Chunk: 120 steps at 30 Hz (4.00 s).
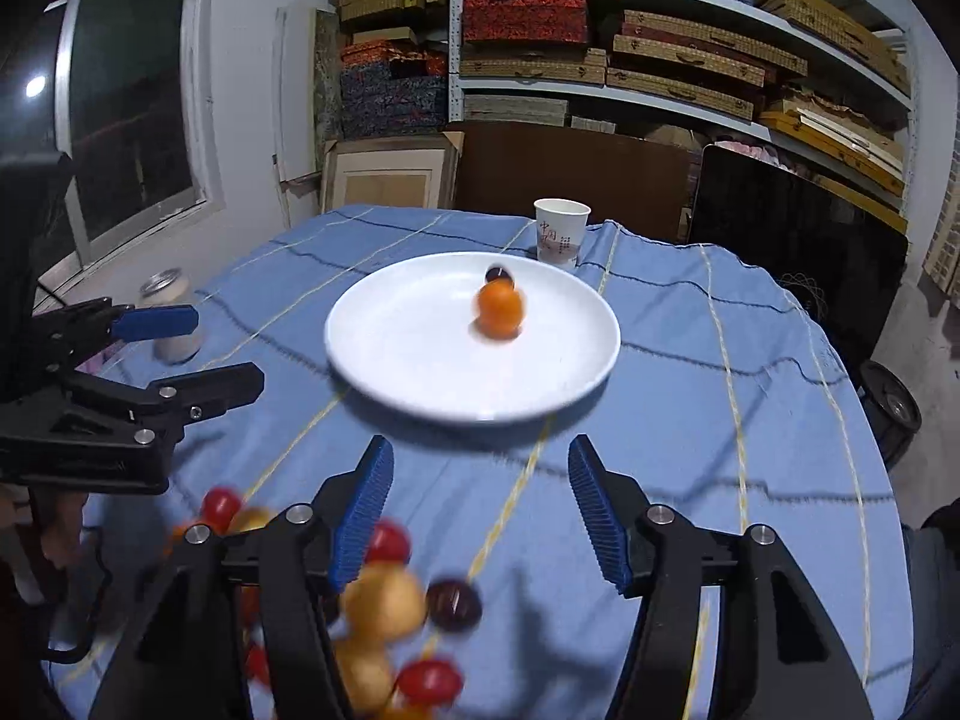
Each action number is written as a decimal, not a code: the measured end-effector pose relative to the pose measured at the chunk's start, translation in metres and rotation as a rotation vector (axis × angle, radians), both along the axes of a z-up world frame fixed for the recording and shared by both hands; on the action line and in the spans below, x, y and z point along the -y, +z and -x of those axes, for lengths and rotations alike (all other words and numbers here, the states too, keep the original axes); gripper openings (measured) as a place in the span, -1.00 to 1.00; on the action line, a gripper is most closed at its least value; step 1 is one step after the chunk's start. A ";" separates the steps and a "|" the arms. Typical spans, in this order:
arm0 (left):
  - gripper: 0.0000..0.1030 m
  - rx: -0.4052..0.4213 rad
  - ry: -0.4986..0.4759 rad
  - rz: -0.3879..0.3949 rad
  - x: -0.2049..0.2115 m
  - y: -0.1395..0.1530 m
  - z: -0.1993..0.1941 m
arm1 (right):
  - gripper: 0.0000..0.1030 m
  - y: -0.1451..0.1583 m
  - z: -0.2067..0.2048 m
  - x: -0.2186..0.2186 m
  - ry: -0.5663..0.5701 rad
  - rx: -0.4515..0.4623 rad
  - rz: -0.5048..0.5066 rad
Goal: Organize fruits
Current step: 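Carry both fruits over the white plate and open both tools to release them, then move both open tools back to the fruit cluster, then grasp the brown carved fruit with the left tool while the right tool grasps an orange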
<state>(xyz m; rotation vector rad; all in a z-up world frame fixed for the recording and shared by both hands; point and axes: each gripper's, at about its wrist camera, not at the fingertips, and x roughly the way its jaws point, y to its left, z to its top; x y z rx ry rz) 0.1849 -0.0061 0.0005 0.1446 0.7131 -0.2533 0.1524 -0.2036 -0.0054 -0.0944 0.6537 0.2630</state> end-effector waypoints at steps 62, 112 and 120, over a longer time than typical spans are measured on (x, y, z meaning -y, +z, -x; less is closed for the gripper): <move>-0.22 -0.135 0.030 -0.031 -0.028 -0.075 0.114 | 0.21 -0.061 0.128 -0.042 0.153 -0.155 -0.036; -0.22 -0.137 0.028 -0.033 -0.027 -0.076 0.114 | -0.28 -0.066 0.122 -0.040 0.134 -0.177 -0.038; -0.22 -0.136 0.028 -0.033 -0.027 -0.076 0.114 | -0.28 -0.065 0.123 -0.040 0.136 -0.173 -0.041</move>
